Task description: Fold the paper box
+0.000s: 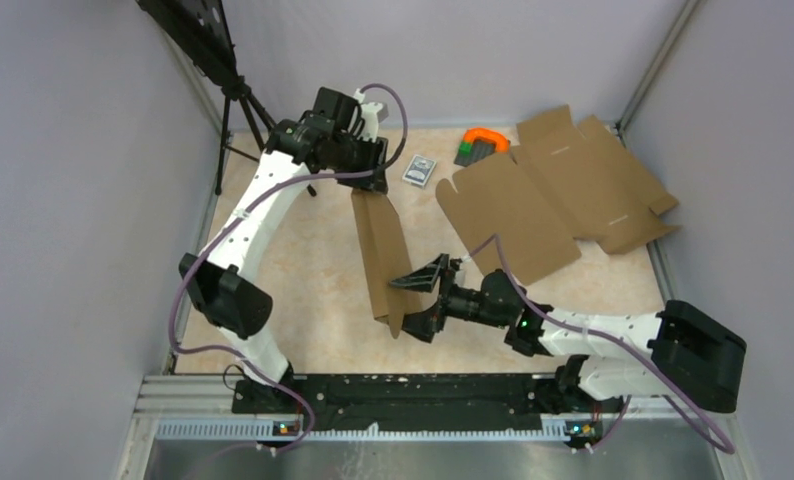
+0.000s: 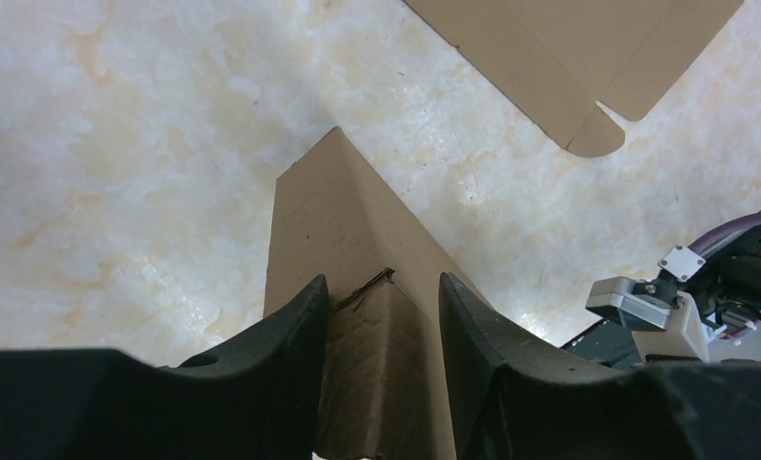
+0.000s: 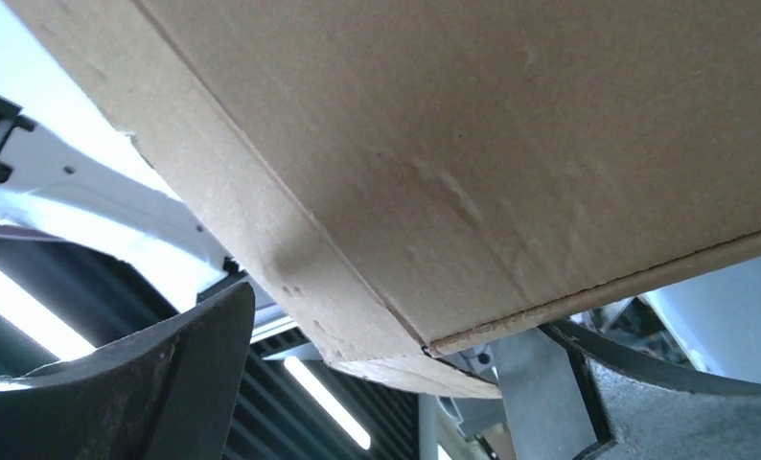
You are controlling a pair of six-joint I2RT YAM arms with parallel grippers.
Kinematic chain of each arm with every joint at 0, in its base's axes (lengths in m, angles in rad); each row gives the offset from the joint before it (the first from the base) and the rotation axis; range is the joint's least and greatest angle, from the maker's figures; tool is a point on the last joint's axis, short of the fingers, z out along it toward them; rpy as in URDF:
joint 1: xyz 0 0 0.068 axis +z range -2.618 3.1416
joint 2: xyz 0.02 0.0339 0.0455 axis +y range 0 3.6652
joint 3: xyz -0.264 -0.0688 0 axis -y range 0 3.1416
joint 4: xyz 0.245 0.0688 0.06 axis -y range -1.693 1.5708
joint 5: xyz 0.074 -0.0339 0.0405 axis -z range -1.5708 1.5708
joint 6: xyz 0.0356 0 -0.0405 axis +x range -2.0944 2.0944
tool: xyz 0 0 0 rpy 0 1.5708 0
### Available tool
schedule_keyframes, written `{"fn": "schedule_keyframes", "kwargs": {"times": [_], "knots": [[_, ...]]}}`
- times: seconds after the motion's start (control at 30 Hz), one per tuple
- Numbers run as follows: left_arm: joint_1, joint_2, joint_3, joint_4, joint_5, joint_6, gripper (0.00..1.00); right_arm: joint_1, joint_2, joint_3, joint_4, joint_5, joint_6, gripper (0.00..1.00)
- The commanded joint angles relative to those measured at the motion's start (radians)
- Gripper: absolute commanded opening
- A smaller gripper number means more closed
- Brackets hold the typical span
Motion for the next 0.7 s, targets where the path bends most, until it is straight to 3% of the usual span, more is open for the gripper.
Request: {"fn": "schedule_keyframes", "kwargs": {"times": [0.0,0.27,0.67], "knots": [[-0.025,0.1,0.048,-0.177,0.08,-0.015,0.48,-0.015,-0.029,-0.038,0.25,0.218,0.075,0.9],[-0.027,0.279,0.181,-0.228,0.104,0.003,0.52,-0.026,-0.161,-0.139,0.138,0.34,0.102,0.94],[-0.024,0.31,0.288,-0.201,0.071,0.003,0.74,-0.067,-0.407,-0.036,-0.458,0.342,-0.117,0.99]]}}
